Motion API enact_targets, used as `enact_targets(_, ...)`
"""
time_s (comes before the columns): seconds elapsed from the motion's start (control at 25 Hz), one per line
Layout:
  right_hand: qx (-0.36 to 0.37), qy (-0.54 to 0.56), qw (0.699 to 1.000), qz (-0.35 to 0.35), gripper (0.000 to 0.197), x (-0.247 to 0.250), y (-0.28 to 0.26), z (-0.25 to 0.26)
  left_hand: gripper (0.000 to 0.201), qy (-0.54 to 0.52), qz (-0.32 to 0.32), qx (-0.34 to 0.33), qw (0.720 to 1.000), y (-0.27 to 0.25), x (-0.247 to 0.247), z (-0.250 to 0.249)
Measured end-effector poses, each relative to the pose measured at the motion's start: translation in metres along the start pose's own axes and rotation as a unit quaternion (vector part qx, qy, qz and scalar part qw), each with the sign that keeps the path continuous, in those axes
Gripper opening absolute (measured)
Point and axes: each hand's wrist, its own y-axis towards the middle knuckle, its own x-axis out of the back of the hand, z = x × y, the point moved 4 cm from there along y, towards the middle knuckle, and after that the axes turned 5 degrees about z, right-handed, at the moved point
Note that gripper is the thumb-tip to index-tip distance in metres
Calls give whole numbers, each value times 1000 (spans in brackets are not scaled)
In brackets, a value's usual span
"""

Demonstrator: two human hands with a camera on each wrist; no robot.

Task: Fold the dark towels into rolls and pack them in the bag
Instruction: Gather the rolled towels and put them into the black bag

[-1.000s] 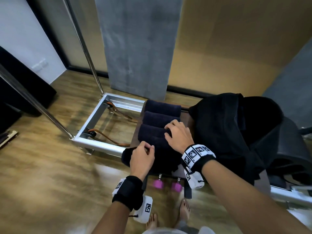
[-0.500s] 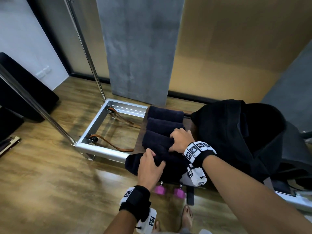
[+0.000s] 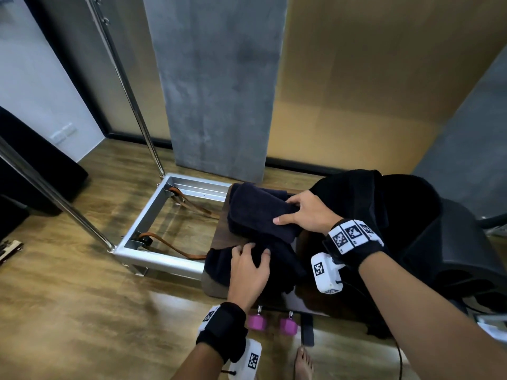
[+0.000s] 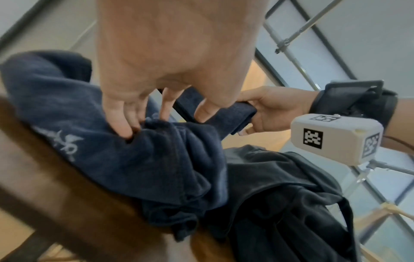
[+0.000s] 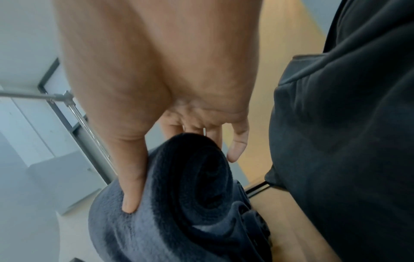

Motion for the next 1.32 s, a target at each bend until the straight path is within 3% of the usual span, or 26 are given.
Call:
enact_targets(0.08, 14, 35, 999, -24, 32, 10, -8, 5, 57, -42, -50, -14, 998, 1, 3, -21)
enact_targets(0.16, 31, 60, 997, -37, 25, 19, -18, 11, 70, -183, -75, -31, 980, 6, 5, -50)
enact_targets(0.28, 71, 98, 992, -28, 19, 24, -39, 21, 94, -444, -14, 36, 895, 23, -1, -95)
enact_targets(0.36, 93, 129, 987, -25, 22, 32, -54, 23, 86, -538, 9, 68, 840, 33, -4, -121)
enact_targets(0.48, 110, 131, 982, -78, 32, 53, -75, 21, 85, -574, 67, 63, 813, 38, -13, -155)
enact_targets(0.6, 69, 87, 979, -172, 50, 89, -95, 6, 87, -591, 193, 41, 783, 32, -39, -197)
enact_targets(0.72, 43, 256, 957, -133, 67, 118, -113, -12, 71, -577, 268, 15, 772, 27, -73, -239)
enact_targets(0.88, 12, 266, 960, -84, 56, 148, -131, -31, 74, -505, 325, 35, 799, 25, -115, -267)
enact_targets(0.92, 0, 267, 960, -80, 50, 154, -134, -38, 79, -467, 328, 38, 821, 25, -124, -267)
enact_targets(1.0, -25, 303, 948, -92, 46, 162, -139, -55, 91, -291, 289, -10, 912, 31, -133, -257)
enact_targets(1.04, -47, 324, 939, -107, 47, 164, -140, -65, 90, -142, 243, -71, 957, 34, -133, -250)
enact_targets(1.08, -73, 324, 935, -123, 50, 166, -138, -74, 83, 9, 191, -152, 970, 36, -133, -243)
enact_targets(1.16, -145, 248, 947, -144, 60, 167, -130, -95, 66, 211, 114, -267, 933, 34, -137, -232)
enact_targets(1.24, -220, 108, 960, -137, 65, 167, -121, -111, 45, 308, 106, -272, 906, 31, -145, -224)
enact_targets(1.32, -273, -1, 954, -119, 63, 166, -114, -120, 34, 340, 139, -245, 897, 25, -151, -222)
